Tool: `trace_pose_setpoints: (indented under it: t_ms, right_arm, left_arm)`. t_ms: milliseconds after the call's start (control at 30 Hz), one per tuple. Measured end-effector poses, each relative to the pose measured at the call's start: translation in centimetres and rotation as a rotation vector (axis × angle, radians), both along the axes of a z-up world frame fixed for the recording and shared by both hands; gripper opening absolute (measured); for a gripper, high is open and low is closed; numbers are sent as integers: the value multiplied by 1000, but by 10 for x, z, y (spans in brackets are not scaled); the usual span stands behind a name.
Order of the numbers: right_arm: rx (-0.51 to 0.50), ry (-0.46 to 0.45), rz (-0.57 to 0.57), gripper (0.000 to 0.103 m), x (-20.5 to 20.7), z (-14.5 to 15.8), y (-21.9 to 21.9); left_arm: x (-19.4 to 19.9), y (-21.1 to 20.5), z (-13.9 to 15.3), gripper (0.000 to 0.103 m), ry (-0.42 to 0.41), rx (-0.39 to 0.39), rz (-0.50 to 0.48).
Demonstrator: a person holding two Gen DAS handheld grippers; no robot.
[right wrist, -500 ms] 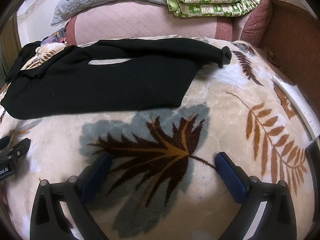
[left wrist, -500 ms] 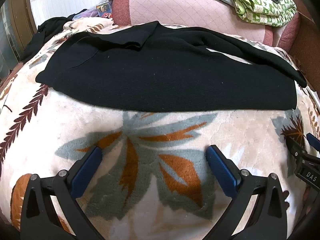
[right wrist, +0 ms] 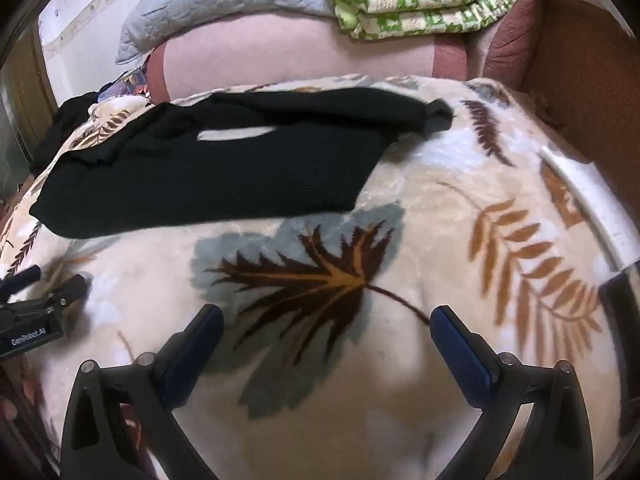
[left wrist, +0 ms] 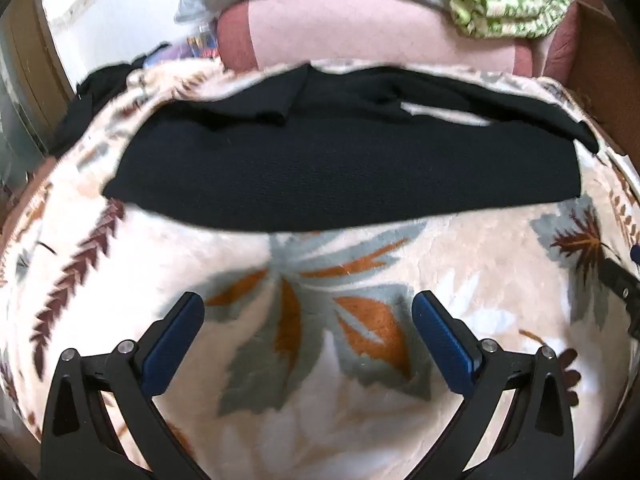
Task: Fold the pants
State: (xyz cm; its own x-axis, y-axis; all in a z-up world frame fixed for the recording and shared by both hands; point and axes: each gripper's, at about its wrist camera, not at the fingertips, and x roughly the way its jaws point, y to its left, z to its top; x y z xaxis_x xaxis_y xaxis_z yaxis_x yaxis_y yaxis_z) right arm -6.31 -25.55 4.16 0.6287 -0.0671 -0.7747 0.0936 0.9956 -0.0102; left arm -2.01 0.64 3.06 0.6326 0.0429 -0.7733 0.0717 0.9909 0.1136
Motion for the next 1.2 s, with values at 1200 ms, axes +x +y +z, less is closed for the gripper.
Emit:
trace_pose_setpoints:
  t_ms: [1200]
  right_arm:
    - [300,16,42,68,87,-12,-32]
  left_arm:
    - [100,123,-15,103,129,-294,283]
